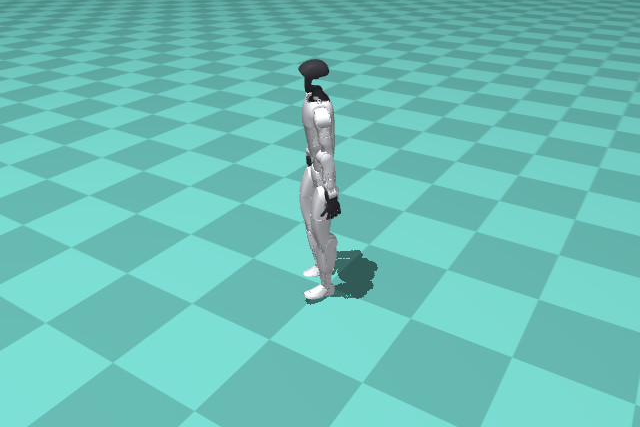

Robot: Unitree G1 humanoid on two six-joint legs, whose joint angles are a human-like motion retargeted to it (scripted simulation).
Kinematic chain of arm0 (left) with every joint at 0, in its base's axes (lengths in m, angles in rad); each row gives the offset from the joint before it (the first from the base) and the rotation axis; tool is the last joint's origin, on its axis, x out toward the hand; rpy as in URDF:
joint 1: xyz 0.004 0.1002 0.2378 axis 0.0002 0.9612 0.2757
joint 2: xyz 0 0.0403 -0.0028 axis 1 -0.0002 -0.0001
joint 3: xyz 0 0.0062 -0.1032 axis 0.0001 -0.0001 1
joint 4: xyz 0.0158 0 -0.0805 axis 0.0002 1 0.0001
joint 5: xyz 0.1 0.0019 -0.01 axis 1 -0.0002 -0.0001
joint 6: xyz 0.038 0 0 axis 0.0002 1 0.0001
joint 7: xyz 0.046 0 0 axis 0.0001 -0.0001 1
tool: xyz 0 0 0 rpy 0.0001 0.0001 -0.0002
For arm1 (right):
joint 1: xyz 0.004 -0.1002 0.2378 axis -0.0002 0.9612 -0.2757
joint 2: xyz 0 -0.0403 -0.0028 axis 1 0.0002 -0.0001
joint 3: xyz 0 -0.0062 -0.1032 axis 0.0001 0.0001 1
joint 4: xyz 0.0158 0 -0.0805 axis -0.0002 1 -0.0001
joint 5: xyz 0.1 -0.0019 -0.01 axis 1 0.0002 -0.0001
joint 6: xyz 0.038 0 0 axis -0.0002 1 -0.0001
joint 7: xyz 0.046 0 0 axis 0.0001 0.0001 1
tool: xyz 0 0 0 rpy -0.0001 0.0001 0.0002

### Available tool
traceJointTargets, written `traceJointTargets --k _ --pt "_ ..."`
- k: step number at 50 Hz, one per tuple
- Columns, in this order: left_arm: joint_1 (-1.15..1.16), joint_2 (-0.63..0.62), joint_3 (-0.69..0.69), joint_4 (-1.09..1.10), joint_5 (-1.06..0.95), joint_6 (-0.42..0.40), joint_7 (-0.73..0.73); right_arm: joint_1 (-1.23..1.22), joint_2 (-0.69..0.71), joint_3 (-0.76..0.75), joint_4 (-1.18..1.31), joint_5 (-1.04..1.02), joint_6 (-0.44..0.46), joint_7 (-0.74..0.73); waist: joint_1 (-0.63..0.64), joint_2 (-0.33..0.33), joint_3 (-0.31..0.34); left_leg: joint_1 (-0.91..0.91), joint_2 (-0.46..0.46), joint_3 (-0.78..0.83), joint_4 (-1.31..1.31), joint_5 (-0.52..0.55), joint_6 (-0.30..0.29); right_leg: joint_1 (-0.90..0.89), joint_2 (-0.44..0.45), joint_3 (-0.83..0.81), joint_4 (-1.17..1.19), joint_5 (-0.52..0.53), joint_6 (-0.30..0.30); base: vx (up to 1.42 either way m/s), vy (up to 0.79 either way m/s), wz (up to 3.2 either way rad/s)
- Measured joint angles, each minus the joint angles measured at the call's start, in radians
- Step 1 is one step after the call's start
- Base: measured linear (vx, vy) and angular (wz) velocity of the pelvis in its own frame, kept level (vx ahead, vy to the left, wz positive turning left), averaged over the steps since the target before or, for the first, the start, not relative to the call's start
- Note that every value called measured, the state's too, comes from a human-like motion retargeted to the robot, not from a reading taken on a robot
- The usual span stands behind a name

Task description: In place motions

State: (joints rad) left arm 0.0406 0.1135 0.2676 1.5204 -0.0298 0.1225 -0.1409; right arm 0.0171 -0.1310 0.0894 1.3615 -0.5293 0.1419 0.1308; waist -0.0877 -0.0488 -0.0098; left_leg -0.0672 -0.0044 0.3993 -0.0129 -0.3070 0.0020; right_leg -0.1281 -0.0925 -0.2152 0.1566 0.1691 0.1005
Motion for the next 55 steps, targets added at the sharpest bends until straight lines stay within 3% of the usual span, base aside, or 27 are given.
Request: traceJointTargets --k 10,27,42,55 --pt "-0.001 -0.004 0.003 -0.005 -0.014 0.002 -0.003 0.014 -0.015 -0.052 0.116 0.015 0.032 -0.007 0.012 -0.001 -0.018 0.024 -0.009 -0.012 0.001 0.008 -0.017 0.060 -0.021 -0.018 -0.063 -0.026 0.031 -0.07 -0.04 0.03" --pt "-0.005 -0.025 -0.037 -0.014 -0.009 0.003 -0.007 -0.002 -0.007 -0.051 0.003 0.019 0.016 0.021 0.004 0.040 -0.050 0.061 0.035 0.000 0.015 0.050 -0.067 0.125 0.020 -0.016 -0.108 -0.045 -0.011 -0.12 -0.03 0.08" --pt "0.011 -0.029 -0.052 -0.023 0.014 0.002 -0.023 0.006 -0.022 -0.064 0.037 0.011 0.014 0.029 0.007 0.048 -0.024 0.047 0.075 -0.006 0.053 0.084 -0.102 0.137 0.050 -0.009 -0.112 -0.061 -0.043 -0.16 -0.04 0.09" --pt "0.009 -0.037 -0.070 -0.009 0.018 -0.001 -0.018 0.041 -0.064 -0.124 0.118 0.031 0.034 0.031 0.012 0.047 0.020 -0.057 0.060 -0.112 0.191 0.111 -0.130 0.127 -0.001 -0.069 -0.117 -0.056 -0.044 -0.16 0.01 0.30"
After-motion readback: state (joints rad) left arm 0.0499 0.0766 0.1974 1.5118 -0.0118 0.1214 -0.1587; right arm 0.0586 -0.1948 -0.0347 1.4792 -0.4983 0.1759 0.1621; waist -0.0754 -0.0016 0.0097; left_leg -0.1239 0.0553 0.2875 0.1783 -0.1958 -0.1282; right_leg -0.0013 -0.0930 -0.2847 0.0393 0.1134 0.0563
